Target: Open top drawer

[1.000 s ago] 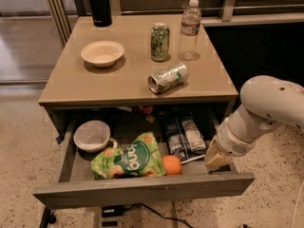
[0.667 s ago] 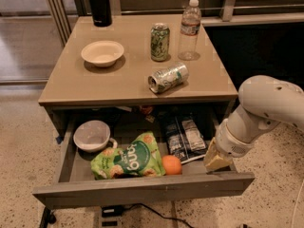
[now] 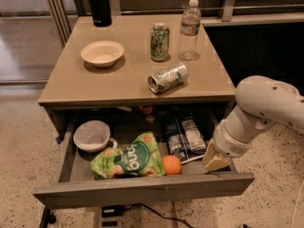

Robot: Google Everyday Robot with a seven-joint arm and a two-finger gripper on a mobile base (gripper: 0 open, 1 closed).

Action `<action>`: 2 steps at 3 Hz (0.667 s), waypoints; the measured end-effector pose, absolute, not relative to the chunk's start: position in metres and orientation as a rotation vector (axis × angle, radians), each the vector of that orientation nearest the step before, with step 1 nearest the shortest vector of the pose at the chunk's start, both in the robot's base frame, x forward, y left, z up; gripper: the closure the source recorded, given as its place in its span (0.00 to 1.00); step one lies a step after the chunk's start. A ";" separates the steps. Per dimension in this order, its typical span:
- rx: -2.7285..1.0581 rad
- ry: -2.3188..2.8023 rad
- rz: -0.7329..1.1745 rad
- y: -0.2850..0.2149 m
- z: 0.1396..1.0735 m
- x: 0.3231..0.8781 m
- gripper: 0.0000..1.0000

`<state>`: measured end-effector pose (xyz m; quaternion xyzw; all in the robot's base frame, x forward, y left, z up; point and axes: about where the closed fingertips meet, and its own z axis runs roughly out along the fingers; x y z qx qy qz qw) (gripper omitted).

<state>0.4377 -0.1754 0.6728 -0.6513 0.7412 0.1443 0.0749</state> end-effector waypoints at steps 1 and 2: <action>-1.954 2.224 0.433 -0.175 0.673 0.438 0.77; -1.954 2.224 0.433 -0.175 0.673 0.438 0.53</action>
Offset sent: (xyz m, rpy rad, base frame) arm 0.0000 0.0000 0.0000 0.0000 0.0000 0.0000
